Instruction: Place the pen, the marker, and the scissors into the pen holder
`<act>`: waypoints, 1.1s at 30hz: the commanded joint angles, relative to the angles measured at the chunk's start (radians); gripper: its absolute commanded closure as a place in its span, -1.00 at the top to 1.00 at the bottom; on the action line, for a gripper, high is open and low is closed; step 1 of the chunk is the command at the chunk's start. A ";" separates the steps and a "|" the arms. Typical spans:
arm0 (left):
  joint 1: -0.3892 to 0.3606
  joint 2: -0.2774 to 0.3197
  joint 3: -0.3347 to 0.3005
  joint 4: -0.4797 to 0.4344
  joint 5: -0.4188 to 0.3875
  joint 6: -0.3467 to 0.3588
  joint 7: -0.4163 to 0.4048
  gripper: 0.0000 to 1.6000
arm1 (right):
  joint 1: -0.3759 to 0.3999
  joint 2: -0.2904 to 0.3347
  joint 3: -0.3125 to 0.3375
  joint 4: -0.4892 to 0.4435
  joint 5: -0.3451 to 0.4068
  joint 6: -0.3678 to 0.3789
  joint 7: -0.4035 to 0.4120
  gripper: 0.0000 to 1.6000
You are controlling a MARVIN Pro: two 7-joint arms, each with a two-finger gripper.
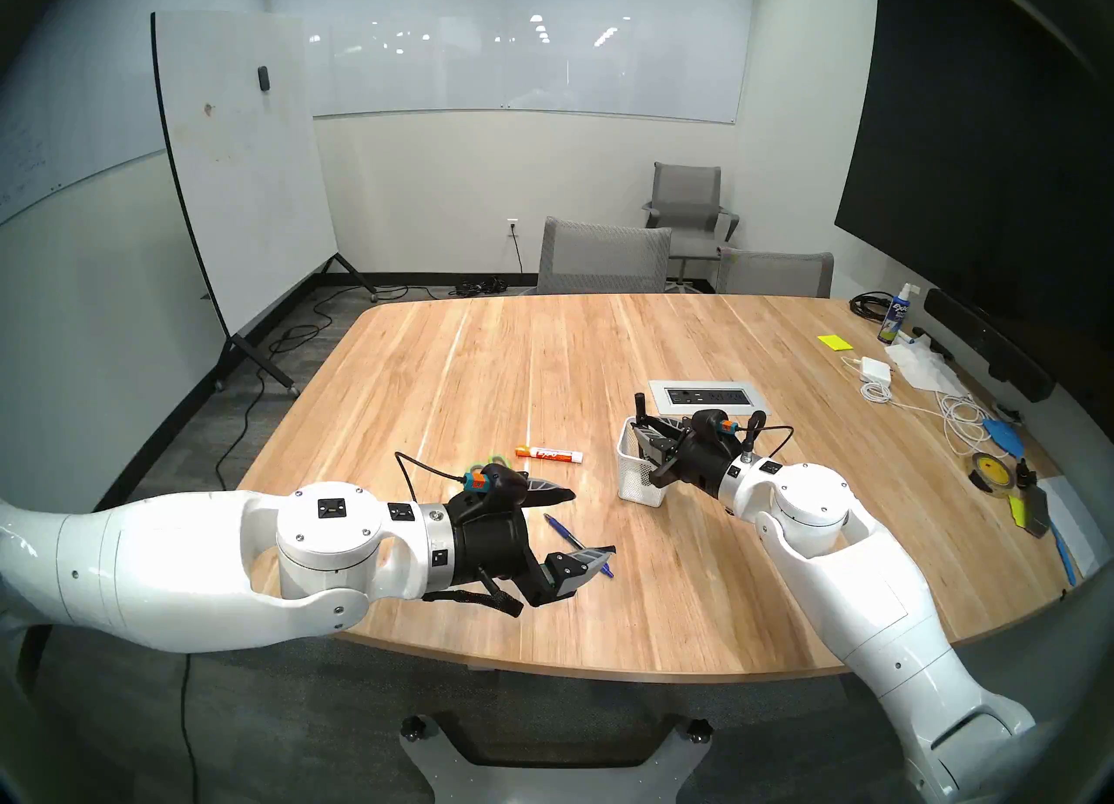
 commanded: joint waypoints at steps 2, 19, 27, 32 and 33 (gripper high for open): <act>-0.008 0.000 -0.010 -0.007 0.002 -0.009 0.002 1.00 | 0.020 -0.001 0.015 -0.026 0.012 -0.002 0.010 0.60; -0.008 0.000 -0.010 -0.007 0.002 -0.009 0.002 1.00 | 0.004 0.011 0.059 -0.069 0.040 0.020 0.037 0.91; -0.008 0.000 -0.010 -0.007 0.002 -0.009 0.002 1.00 | -0.018 0.050 0.091 -0.091 0.076 0.043 0.102 0.88; -0.008 0.000 -0.009 -0.007 0.002 -0.008 0.002 1.00 | -0.041 0.094 0.128 -0.117 0.116 0.063 0.173 0.86; -0.008 0.000 -0.009 -0.007 0.002 -0.008 0.001 1.00 | -0.047 0.102 0.138 -0.125 0.124 0.068 0.185 0.86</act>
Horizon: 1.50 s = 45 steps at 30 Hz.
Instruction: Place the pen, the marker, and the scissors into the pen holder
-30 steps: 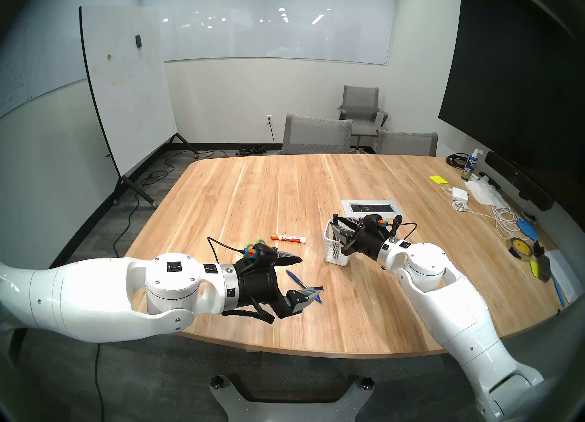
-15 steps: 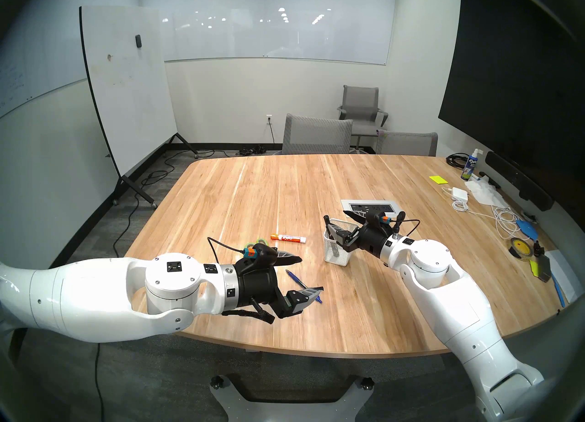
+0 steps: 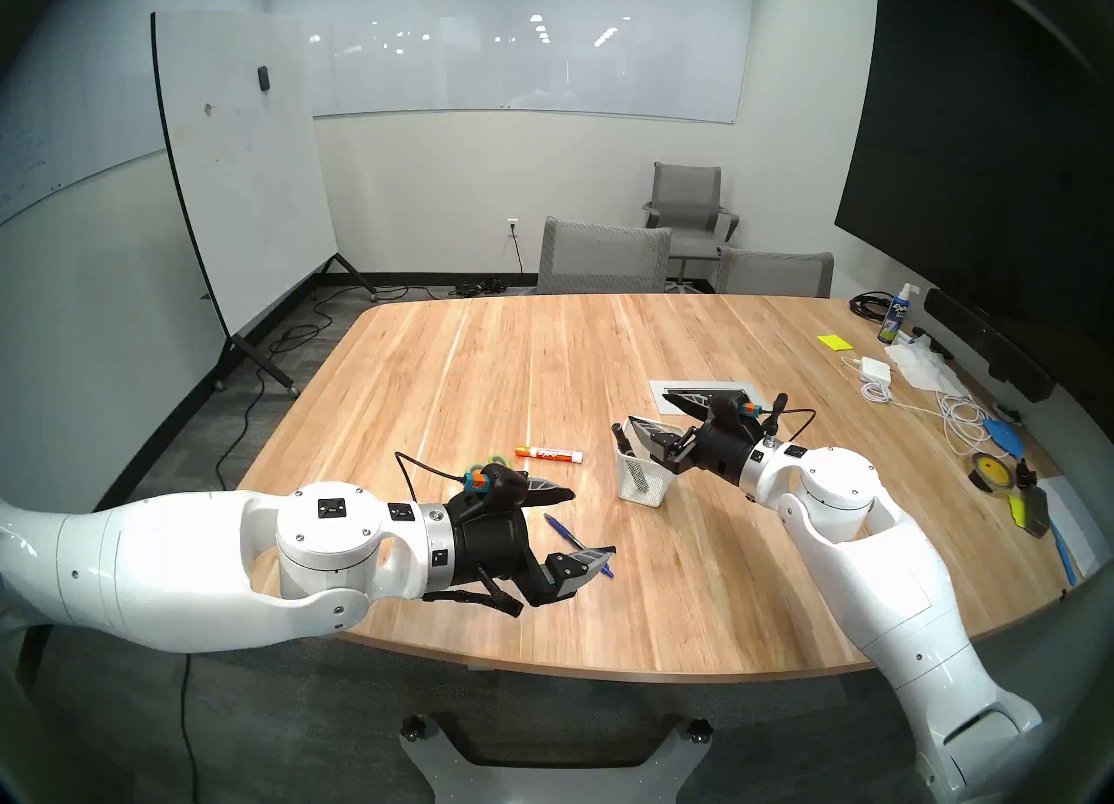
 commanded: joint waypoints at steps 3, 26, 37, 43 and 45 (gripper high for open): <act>-0.008 0.000 -0.009 -0.007 0.002 -0.008 0.001 1.00 | -0.039 0.088 0.079 -0.072 0.081 0.022 0.124 0.86; -0.008 0.000 -0.009 -0.007 0.002 -0.009 0.002 1.00 | -0.154 0.239 0.216 -0.107 0.188 0.009 0.477 0.82; -0.008 0.000 -0.009 -0.007 0.002 -0.009 0.002 1.00 | -0.143 0.258 0.196 -0.063 0.163 -0.043 0.594 0.91; -0.008 0.000 -0.009 -0.007 0.002 -0.009 0.002 1.00 | -0.139 0.268 0.189 -0.047 0.160 -0.050 0.635 1.00; -0.008 0.000 -0.009 -0.007 0.002 -0.009 0.002 1.00 | -0.133 0.271 0.182 -0.040 0.163 -0.039 0.648 1.00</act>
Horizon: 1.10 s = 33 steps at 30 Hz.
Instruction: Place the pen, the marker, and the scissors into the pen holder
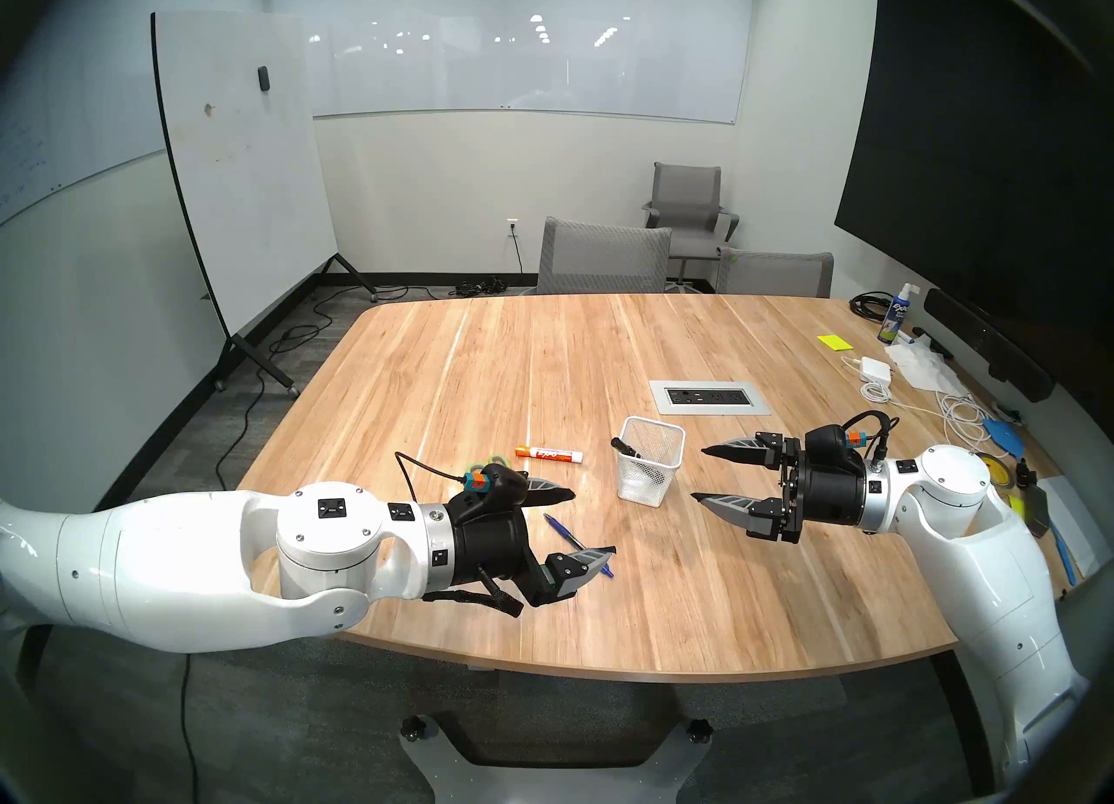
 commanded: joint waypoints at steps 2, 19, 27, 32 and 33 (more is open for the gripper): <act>-0.007 0.000 -0.010 -0.007 0.002 -0.009 0.002 1.00 | 0.029 0.018 -0.018 0.010 -0.001 0.009 0.038 1.00; -0.008 0.000 -0.010 -0.007 0.002 -0.009 0.002 1.00 | 0.000 0.022 -0.082 -0.012 -0.048 0.014 0.047 1.00; -0.008 0.000 -0.010 -0.007 0.002 -0.009 0.002 1.00 | -0.028 0.020 -0.108 -0.045 -0.085 0.010 0.039 1.00; -0.008 0.000 -0.010 -0.007 0.002 -0.009 0.002 1.00 | -0.039 0.018 -0.120 -0.060 -0.099 0.010 0.035 1.00; -0.008 0.000 -0.010 -0.007 0.002 -0.009 0.002 1.00 | -0.041 0.018 -0.122 -0.063 -0.101 0.010 0.034 1.00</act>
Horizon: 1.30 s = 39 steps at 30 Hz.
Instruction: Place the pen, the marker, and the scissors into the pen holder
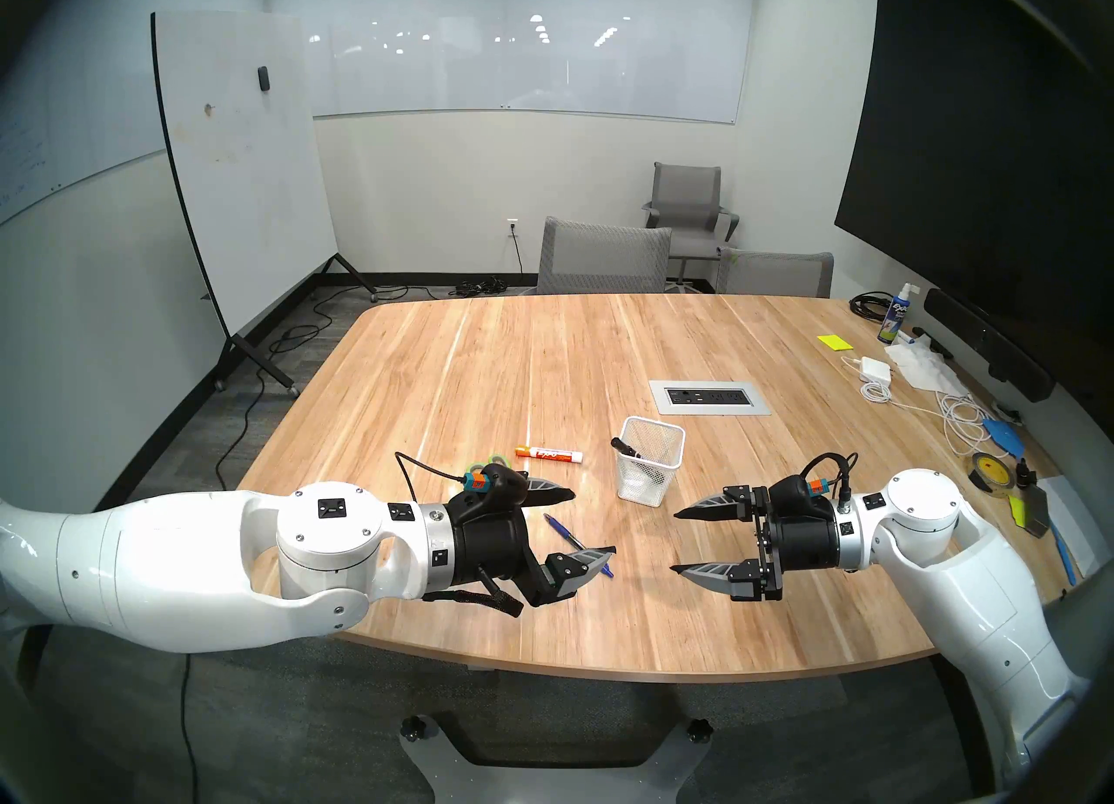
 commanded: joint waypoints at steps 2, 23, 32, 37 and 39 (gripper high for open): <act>-0.008 0.000 -0.010 -0.007 0.002 -0.009 0.002 1.00 | -0.012 -0.004 -0.005 -0.040 -0.002 -0.002 -0.003 1.00; -0.008 0.000 -0.010 -0.007 0.002 -0.009 0.002 1.00 | -0.012 -0.039 -0.092 -0.066 -0.060 0.002 -0.053 1.00; -0.008 0.000 -0.010 -0.007 0.002 -0.009 0.002 1.00 | 0.033 -0.092 -0.164 -0.044 -0.123 0.014 -0.100 1.00; -0.008 0.000 -0.010 -0.007 0.002 -0.009 0.002 1.00 | 0.039 -0.105 -0.179 -0.047 -0.143 0.019 -0.117 1.00; -0.008 0.000 -0.010 -0.007 0.002 -0.009 0.002 1.00 | 0.042 -0.110 -0.184 -0.048 -0.150 0.023 -0.125 1.00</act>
